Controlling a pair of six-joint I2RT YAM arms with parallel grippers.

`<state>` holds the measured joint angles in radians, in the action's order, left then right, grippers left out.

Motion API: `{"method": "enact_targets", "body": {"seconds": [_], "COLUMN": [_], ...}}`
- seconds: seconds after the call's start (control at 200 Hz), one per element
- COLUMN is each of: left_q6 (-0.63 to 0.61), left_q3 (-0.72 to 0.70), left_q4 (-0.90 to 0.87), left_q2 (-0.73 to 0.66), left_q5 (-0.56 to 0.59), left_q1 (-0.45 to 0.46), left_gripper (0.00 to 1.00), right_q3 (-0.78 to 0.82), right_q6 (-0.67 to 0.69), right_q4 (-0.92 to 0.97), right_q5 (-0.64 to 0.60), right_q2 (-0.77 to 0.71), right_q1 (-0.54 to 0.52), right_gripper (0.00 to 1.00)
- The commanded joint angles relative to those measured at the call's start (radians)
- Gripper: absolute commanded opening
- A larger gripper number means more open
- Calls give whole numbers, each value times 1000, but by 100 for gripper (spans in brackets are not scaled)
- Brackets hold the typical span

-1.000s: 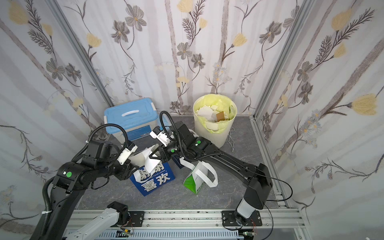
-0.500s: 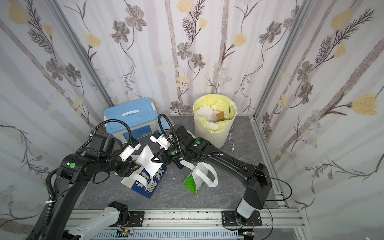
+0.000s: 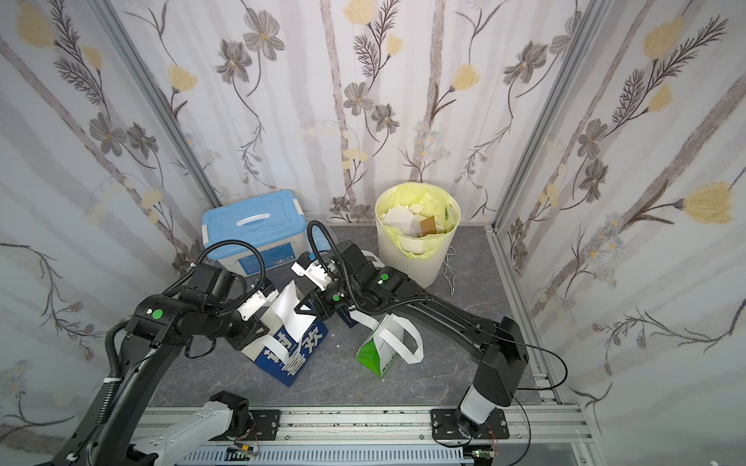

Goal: Shred takeout receipts and throw away
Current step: Tear off the takeout receipt from the takeout bag.

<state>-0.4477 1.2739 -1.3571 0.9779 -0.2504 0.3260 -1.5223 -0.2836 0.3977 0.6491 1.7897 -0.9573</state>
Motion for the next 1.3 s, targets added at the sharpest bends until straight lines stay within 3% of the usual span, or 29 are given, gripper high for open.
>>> {"method": "enact_targets", "body": {"seconds": [0.0, 0.08, 0.49, 0.689, 0.769, 0.994, 1.174, 1.294], "left_q6": [-23, -23, 21, 60, 79, 83, 115, 223], "left_q3": [-8, 2, 24, 42, 44, 112, 326, 446], "left_q4": [0, -10, -18, 13, 27, 12, -6, 69], "left_q2": [4, 13, 44, 47, 47, 44, 55, 75], "left_q5": [26, 49, 152, 151, 146, 127, 68, -94], "left_q1": [-1, 0, 0, 0, -1, -1, 0, 1], "left_gripper": [17, 0, 0, 0, 24, 56, 67, 69], "right_q3": [-22, -48, -121, -48, -14, 55, 78, 79], "right_q6": [11, 20, 74, 45, 31, 31, 43, 99], "right_q4": [1, 14, 88, 148, 163, 153, 163, 176], "right_q5": [-9, -17, -60, -297, -363, -373, -388, -330], "right_q2": [-5, -8, -109, -186, -246, -346, -404, -433], "right_q1": [-4, -12, -50, -39, -26, -12, 8, 14], "right_gripper": [0, 0, 0, 0, 0, 0, 0, 0]}}
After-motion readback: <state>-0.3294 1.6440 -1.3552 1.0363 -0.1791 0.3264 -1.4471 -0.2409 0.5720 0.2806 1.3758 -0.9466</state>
